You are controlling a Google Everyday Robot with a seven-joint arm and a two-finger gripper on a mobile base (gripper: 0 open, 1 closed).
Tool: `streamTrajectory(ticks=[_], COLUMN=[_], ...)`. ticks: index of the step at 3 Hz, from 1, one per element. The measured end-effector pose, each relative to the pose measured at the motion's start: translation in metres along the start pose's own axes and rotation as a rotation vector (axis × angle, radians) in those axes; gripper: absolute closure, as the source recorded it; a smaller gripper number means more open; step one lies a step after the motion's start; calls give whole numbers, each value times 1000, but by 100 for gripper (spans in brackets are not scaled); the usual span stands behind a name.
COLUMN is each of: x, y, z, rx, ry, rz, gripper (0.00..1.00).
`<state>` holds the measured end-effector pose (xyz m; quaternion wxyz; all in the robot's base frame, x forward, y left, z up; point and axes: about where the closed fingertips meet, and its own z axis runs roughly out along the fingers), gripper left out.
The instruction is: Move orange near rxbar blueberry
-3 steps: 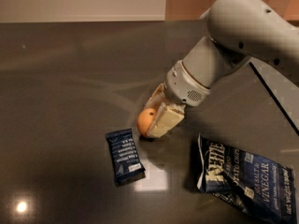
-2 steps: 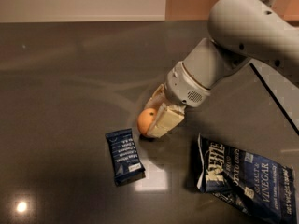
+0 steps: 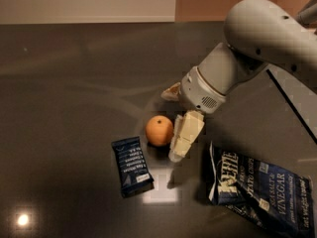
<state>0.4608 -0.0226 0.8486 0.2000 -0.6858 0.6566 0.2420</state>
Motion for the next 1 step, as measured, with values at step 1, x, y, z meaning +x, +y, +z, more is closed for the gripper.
streamTrajectory(ticks=[1], x=[0], y=[0], z=[0], rx=[0], ry=[0], rz=[1], gripper=[0])
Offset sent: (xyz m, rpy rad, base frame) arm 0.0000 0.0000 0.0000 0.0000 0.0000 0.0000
